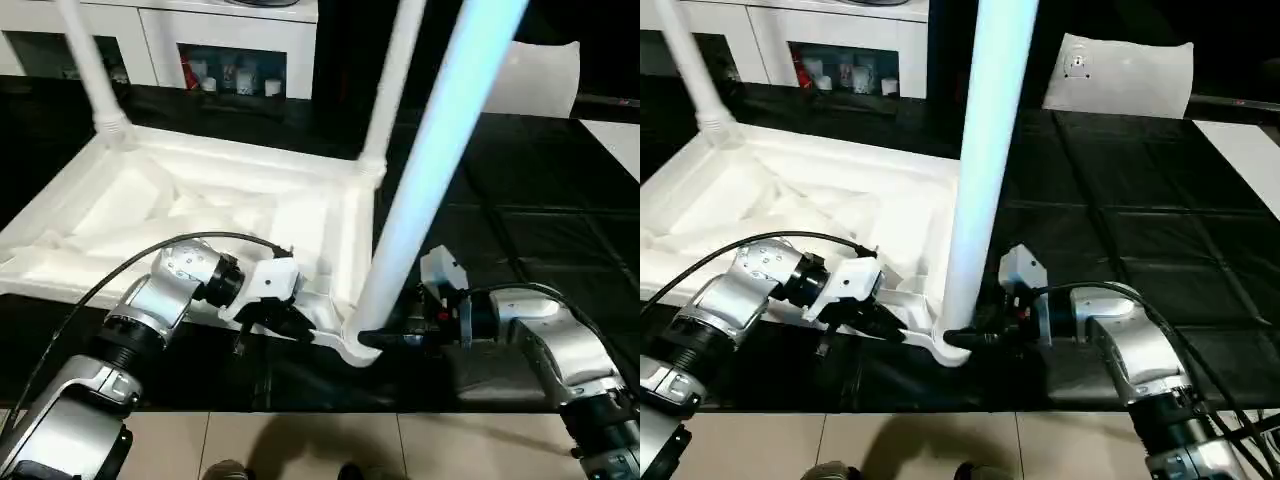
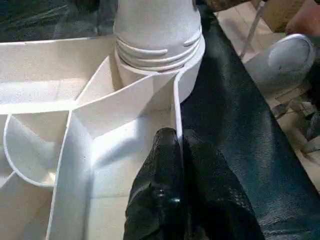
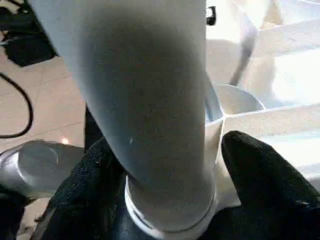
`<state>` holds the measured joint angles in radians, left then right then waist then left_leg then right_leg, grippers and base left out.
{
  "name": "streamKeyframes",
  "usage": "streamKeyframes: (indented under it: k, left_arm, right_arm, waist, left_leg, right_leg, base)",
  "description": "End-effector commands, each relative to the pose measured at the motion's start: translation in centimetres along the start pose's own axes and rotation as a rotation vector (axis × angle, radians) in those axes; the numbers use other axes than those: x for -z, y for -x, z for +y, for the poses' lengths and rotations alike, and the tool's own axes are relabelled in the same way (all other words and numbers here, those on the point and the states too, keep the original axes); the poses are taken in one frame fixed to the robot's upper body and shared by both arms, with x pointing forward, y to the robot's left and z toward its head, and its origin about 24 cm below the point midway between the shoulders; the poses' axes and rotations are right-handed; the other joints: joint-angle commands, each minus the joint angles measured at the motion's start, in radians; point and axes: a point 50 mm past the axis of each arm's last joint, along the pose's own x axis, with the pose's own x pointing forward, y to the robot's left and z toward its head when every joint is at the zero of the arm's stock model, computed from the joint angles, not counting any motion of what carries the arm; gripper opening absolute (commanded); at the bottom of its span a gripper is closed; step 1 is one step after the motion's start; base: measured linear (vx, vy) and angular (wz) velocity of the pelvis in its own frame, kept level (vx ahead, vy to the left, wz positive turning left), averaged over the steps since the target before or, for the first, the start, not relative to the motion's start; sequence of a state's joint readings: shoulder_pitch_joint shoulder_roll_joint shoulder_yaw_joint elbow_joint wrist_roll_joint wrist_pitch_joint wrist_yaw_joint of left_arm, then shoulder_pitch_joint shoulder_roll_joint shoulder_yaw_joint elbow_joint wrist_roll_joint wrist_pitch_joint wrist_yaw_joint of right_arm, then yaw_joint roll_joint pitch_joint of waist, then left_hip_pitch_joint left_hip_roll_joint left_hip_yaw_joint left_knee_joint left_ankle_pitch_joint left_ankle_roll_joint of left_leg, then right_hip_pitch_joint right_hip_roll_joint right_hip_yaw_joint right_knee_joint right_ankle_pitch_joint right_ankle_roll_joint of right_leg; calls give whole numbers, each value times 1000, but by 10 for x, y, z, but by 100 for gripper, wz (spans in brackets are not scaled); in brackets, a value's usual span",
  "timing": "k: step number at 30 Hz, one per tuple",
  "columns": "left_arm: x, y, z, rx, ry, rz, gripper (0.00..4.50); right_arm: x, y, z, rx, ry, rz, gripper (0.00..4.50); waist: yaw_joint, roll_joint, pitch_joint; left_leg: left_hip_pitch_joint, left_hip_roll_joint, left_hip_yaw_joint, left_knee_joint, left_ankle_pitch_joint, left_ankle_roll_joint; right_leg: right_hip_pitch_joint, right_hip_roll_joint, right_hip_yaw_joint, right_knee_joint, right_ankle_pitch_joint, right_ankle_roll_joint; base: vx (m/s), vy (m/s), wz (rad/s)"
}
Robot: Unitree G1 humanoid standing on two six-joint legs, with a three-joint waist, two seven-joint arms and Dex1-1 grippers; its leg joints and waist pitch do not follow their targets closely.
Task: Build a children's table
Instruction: Rotate leg to tighten
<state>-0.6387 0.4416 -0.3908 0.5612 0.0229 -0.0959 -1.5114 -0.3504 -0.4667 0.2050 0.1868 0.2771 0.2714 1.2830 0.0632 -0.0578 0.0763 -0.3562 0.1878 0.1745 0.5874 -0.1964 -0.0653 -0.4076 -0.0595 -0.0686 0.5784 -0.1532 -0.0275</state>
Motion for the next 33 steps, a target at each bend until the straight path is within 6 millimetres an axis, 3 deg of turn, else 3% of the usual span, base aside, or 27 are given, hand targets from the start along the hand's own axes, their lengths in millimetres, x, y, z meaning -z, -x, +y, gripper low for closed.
streamKeyframes:
  k: [1, 7, 12, 13, 18, 21, 22, 24, 27, 28, 31, 33]
  left_arm:
    - [-7, -12, -3, 106, -56, 23, 0]
    - [-7, -12, -3, 118, -61, 20, 0]
    - [-7, -11, -3, 110, -52, 17, 0]
    - [-7, -11, -3, 95, -39, 4, 0]
    - [-13, -17, 7, -98, 75, -70, 0]
    - [-15, -22, 12, -194, 130, -88, 0]
    - [-17, -25, 15, -243, 161, -103, 0]
    - [-21, -33, 21, -339, 211, -123, 0]
    - [-28, -40, 28, -453, 276, -151, 0]
    - [-37, -47, 37, -573, 350, -180, 0]
    - [-46, -54, 43, -639, 388, -199, 0]
    - [-53, -58, 46, -681, 406, -208, 0]
  right_arm:
    - [-5, 2, -3, -1, 21, -2, 292]
    - [-6, 0, -5, -34, 19, -5, 230]
    - [-6, -2, -2, -49, 1, -16, 206]
    - [-5, -2, -1, -45, -13, -30, 203]
    - [-3, -16, 10, 77, -106, -95, 200]
    - [0, -28, 11, 174, -135, -97, 200]
    - [2, -35, 11, 235, -155, -98, 200]
    - [2, -49, 10, 352, -206, -120, 200]
    - [0, -65, 11, 439, -258, -136, 198]
    - [-3, -81, 9, 546, -326, -142, 198]
    - [-7, -92, 3, 647, -356, -138, 197]
    - [-13, -98, -3, 717, -385, -165, 197]
  waist:
    - [-5, 2, -63]
    - [-5, -2, -65]
    - [-4, 1, -66]
    - [-4, 5, -66]
    - [-3, 8, -64]
    - [-13, 6, -57]
    - [-16, 8, -55]
    - [-28, 6, -53]
    - [-44, 2, -51]
    - [-47, 4, -52]
    - [-63, 2, -52]
    - [-71, 4, -51]
  left_leg:
    - [11, 53, -7, -69, -161, 54]
    - [10, 52, -8, -69, -151, 56]
    - [10, 52, -8, -68, -149, 55]
    - [10, 52, -8, -69, -148, 53]
    - [12, 54, -10, -72, -163, 39]
    - [11, 48, -13, -76, -222, 10]
    - [16, 45, -15, -77, -251, 1]
    - [10, 42, -22, -79, -269, -13]
    - [12, 40, -23, -76, -285, -7]
    - [15, 38, -23, -75, -287, -5]
    - [11, 35, -27, -74, -295, -4]
    - [14, 33, -25, -74, -309, 9]
  right_leg:
    - [51, -89, 53, -59, -299, -207]
    - [52, -88, 52, -57, -302, -200]
    - [52, -88, 52, -57, -298, -201]
    - [53, -87, 52, -57, -293, -203]
    - [51, -86, 53, -58, -284, -209]
    - [49, -86, 51, -71, -416, -167]
    - [44, -88, 48, -81, -486, -146]
    - [46, -88, 43, -88, -553, -115]
    - [38, -87, 42, -98, -608, -82]
    - [34, -87, 42, -100, -611, -84]
    - [34, -86, 39, -102, -623, -75]
    - [26, -83, 41, -105, -608, -75]
  base:
    - [0, 0, 0]
    - [0, 0, 0]
    - [0, 0, 0]
    - [0, 0, 0]
    - [0, 0, 0]
    - [0, 0, 0]
    - [0, 0, 0]
    - [0, 0, 0]
    - [0, 0, 0]
    - [0, 0, 0]
    - [0, 0, 0]
    - [0, 0, 0]
